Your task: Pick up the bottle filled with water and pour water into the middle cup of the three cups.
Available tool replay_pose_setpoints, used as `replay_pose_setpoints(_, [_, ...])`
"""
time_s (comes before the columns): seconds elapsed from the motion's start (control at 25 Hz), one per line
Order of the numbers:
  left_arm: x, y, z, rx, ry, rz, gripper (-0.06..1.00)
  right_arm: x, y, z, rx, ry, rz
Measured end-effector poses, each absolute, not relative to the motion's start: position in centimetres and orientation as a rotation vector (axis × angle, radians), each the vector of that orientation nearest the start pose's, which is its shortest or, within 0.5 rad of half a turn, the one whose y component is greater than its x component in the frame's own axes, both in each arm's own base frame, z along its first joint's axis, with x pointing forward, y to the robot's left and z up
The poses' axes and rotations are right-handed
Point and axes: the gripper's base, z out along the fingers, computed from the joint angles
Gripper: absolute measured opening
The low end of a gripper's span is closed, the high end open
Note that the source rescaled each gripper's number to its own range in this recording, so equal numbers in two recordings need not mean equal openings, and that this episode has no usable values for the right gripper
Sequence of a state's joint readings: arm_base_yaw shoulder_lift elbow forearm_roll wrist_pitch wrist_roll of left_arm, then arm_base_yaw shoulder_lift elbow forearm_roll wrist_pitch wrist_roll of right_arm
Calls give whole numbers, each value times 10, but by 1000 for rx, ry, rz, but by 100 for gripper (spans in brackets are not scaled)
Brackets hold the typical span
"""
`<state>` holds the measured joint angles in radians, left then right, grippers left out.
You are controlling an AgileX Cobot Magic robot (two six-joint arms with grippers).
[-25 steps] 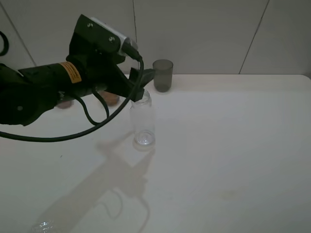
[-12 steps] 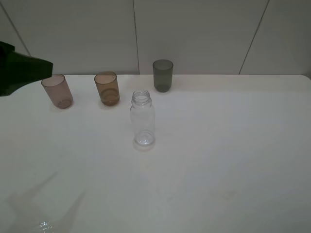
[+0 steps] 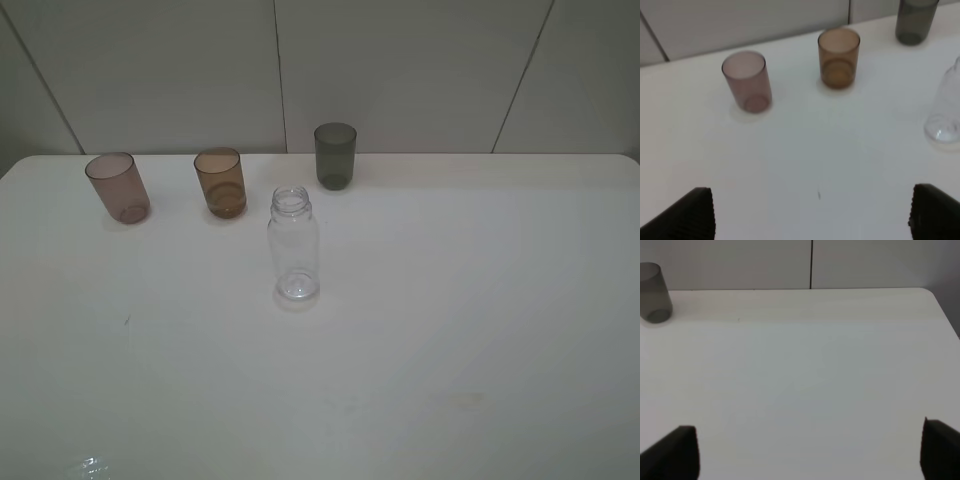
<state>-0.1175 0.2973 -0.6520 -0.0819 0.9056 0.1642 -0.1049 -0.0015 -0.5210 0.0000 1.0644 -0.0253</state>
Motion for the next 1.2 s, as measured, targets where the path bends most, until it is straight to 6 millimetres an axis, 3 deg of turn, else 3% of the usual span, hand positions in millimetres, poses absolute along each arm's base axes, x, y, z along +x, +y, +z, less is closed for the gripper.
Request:
replay_pose_setpoints(0.24, [12, -13, 307, 297, 2120, -140, 100, -8, 1, 283, 81, 2025, -82])
replay_pose_setpoints(0.52, [-12, -12, 286, 293, 2011, -162, 100, -8, 1, 283, 81, 2025, -82])
replay_pose_setpoints(0.96, [-9, -9, 280, 258, 2014, -137, 100, -8, 0, 283, 81, 2025, -89])
replay_pose_setpoints(1.2, [-6, 0, 278, 80, 2038, -100, 100, -8, 1, 283, 81, 2025, -82])
